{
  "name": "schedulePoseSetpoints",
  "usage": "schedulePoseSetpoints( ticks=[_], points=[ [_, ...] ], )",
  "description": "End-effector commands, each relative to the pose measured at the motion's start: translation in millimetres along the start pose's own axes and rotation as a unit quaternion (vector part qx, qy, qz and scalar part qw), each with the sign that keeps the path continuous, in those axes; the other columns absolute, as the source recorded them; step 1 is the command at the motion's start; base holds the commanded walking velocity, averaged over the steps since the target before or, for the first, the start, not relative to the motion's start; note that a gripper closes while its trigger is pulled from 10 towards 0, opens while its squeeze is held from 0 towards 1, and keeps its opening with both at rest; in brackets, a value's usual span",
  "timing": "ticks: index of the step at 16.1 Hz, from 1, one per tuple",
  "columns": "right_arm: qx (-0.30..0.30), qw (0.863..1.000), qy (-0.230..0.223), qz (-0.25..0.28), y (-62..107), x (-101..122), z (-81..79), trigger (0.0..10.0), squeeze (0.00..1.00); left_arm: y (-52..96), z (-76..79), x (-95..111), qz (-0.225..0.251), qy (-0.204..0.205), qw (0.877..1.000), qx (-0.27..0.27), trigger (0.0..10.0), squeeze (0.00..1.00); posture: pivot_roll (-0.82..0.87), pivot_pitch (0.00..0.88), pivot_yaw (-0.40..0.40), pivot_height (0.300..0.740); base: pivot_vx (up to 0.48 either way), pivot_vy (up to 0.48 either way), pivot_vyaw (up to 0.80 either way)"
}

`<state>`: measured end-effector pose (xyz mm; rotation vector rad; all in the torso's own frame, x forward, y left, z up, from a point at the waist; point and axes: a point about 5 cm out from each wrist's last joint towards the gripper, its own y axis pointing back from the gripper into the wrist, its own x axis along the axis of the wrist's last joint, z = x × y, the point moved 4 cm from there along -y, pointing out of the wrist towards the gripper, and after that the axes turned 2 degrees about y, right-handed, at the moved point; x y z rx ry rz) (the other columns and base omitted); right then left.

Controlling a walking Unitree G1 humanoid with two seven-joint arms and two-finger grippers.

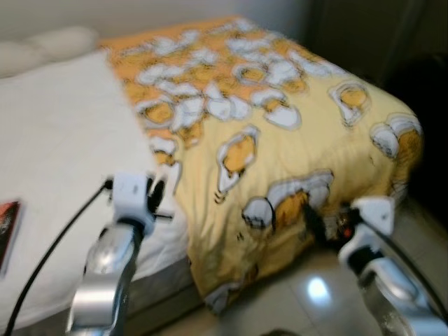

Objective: Clean up the room

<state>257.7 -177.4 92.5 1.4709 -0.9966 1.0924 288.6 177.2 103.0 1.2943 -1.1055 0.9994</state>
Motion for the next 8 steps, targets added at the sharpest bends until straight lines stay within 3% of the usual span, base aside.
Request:
schedulePoseSetpoints(
  ticks=[1,5,8],
  points=[
    [-0.002,1.000,0.007,0.018,-4.5,10,2.3,10.0,0.00,1.3,-7.1,5,0.001,-0.006,1.000,0.021,10.0,0.00,-0.09,0.000,0.061,0.740,0.000,-0.480,0.80],
    [-0.017,0.999,0.024,0.013,-13.4,8,10.0,10.0,0.00,0.1,-10.0,6,0.000,-0.008,0.999,0.034,10.0,0.00,-0.09,0.000,0.059,0.740,0.000,-0.480,0.77],
    [-0.023,0.999,0.034,0.013,-18.2,10,10.8,10.0,0.00,-6.6,-4.4,6,-0.004,-0.012,1.000,0.027,10.0,0.00,-0.10,0.000,0.067,0.740,0.000,-0.102,0.00]
  ],
)
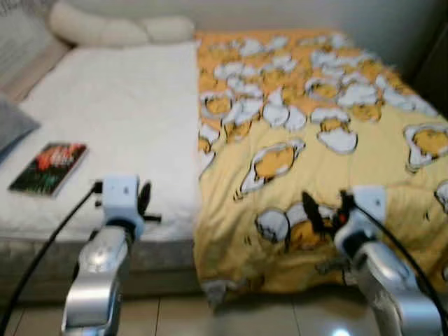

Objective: Clean up the room

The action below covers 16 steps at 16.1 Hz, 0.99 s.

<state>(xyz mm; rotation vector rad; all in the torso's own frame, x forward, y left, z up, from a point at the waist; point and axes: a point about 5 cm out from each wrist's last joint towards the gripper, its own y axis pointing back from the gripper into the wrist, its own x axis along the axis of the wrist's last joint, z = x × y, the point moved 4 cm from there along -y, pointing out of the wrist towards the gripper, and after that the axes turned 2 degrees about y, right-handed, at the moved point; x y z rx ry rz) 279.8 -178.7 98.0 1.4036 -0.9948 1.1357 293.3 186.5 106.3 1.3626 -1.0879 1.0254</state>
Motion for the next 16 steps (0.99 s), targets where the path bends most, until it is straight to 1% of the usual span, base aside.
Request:
schedulePoseSetpoints(
  ticks=[1,4,7,9,11,12,13,14,15,16],
  points=[
    [-0.009,1.000,0.010,-0.003,1.1,-1,6.1,10.0,0.00,-3.4,6.4,2,0.001,0.000,1.000,-0.008,10.0,0.00,-0.10,0.000,0.067,0.740,0.000,0.000,0.00],
    [-0.006,1.000,0.017,0.002,1.2,-1,4.9,10.0,0.00,-4.7,10.2,3,0.003,0.006,1.000,-0.017,10.0,0.00,-0.10,0.000,0.061,0.740,0.000,0.000,0.00],
    [0.000,1.000,0.015,0.002,-0.6,-1,1.7,10.0,0.00,-3.6,7.2,0,0.001,0.007,1.000,-0.016,10.0,0.00,-0.10,0.000,0.053,0.740,0.000,0.000,0.00],
    [0.006,1.000,0.013,0.002,-4.0,-2,-1.3,10.0,0.00,-2.7,2.5,-2,0.000,0.008,1.000,-0.008,10.0,0.00,-0.09,0.000,0.043,0.740,0.000,0.000,0.00],
    [0.013,1.000,0.001,-0.001,-6.5,-4,-3.3,10.0,0.00,-0.4,1.0,-4,-0.001,0.003,1.000,-0.002,10.0,0.00,-0.07,0.000,0.022,0.740,0.000,0.000,0.00],
    [0.018,0.999,-0.018,-0.021,-7.6,-14,-5.2,10.0,0.00,3.5,-0.7,-6,-0.005,-0.010,1.000,0.000,10.0,0.00,-0.05,0.000,0.016,0.740,0.000,0.000,0.00],
    [0.017,0.999,-0.018,-0.030,-7.3,-20,-5.2,10.0,0.00,5.5,-0.9,-9,-0.014,-0.021,1.000,-0.005,10.0,0.00,-0.05,0.000,0.016,0.740,0.000,0.000,0.00],
    [0.017,0.999,-0.018,-0.030,-7.3,-20,-5.2,10.0,0.00,5.5,-0.9,-9,-0.014,-0.021,1.000,-0.005,10.0,0.00,-0.05,0.000,0.016,0.740,0.000,0.000,0.00],
    [0.011,0.999,-0.018,-0.043,-6.9,-31,-4.6,10.0,0.00,9.1,-3.8,-22,-0.036,-0.040,0.998,-0.011,10.0,0.00,-0.06,0.000,0.026,0.740,0.000,0.000,0.00],
    [0.008,0.999,-0.019,-0.044,-7.8,-32,-3.9,10.0,0.00,8.4,-4.5,-24,-0.038,-0.037,0.999,-0.011,10.0,0.00,-0.06,0.000,0.029,0.740,0.000,0.000,0.00]
  ],
)
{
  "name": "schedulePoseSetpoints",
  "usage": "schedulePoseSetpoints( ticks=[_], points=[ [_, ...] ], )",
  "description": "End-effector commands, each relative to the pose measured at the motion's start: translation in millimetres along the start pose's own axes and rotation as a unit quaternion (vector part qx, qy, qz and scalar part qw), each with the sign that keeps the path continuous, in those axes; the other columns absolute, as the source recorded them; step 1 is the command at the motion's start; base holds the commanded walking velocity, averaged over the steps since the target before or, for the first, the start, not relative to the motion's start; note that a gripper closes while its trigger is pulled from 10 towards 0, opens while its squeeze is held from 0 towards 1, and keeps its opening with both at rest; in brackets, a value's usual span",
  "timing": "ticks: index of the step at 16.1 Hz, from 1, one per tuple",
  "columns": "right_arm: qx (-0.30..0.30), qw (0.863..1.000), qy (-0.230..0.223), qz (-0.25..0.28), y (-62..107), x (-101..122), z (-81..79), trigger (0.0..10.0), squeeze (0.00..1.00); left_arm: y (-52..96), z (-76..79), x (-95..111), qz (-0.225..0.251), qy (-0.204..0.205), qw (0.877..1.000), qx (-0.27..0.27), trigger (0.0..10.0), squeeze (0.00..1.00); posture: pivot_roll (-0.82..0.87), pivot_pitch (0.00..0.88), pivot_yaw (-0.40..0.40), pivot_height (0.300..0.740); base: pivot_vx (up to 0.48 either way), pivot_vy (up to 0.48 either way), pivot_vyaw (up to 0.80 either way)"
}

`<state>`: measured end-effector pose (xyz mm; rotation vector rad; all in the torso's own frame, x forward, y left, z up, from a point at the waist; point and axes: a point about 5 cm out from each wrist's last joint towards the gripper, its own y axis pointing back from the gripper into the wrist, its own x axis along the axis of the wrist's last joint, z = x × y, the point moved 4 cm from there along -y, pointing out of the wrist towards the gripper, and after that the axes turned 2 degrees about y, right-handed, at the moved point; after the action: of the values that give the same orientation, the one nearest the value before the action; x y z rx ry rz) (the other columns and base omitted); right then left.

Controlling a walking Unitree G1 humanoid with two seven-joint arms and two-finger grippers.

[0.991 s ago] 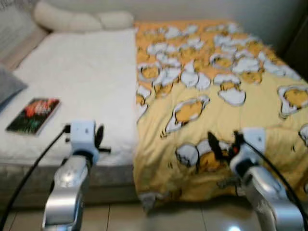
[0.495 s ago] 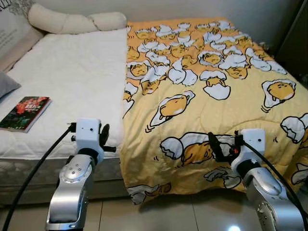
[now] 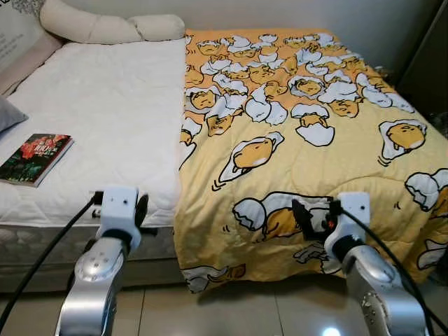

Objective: Clean up the room

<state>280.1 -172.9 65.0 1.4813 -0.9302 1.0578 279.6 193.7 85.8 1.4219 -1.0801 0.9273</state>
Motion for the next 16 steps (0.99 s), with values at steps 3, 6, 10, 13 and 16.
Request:
schedulePoseSetpoints(
  ticks=[3,6,10,13,16],
  points=[
    [-0.014,1.000,-0.010,0.011,1.1,0,5.4,10.0,0.00,-2.7,4.5,-2,0.000,0.018,1.000,-0.013,10.0,0.00,-0.07,0.000,0.048,0.740,0.000,0.000,0.00],
    [-0.010,1.000,0.003,0.005,2.7,-2,6.2,10.0,0.00,-3.7,6.5,-3,-0.001,0.030,0.999,-0.017,10.0,0.00,-0.09,0.000,0.063,0.740,0.000,0.000,0.00],
    [-0.006,1.000,0.007,0.006,6.7,-5,9.4,10.0,0.00,-0.4,10.4,-9,-0.011,0.030,0.999,-0.024,10.0,0.00,-0.10,0.000,0.071,0.740,0.000,0.000,0.00],
    [-0.004,1.000,0.017,0.005,4.2,-2,9.6,10.0,0.00,2.3,6.6,-10,-0.008,0.045,0.999,-0.015,10.0,0.00,-0.10,0.000,0.065,0.740,0.000,0.000,0.00],
    [0.021,1.000,0.014,0.012,1.2,-1,1.9,10.0,0.00,5.3,4.0,-10,-0.005,0.030,1.000,-0.009,10.0,0.00,-0.07,0.000,0.048,0.740,0.000,0.000,0.00]
  ],
)
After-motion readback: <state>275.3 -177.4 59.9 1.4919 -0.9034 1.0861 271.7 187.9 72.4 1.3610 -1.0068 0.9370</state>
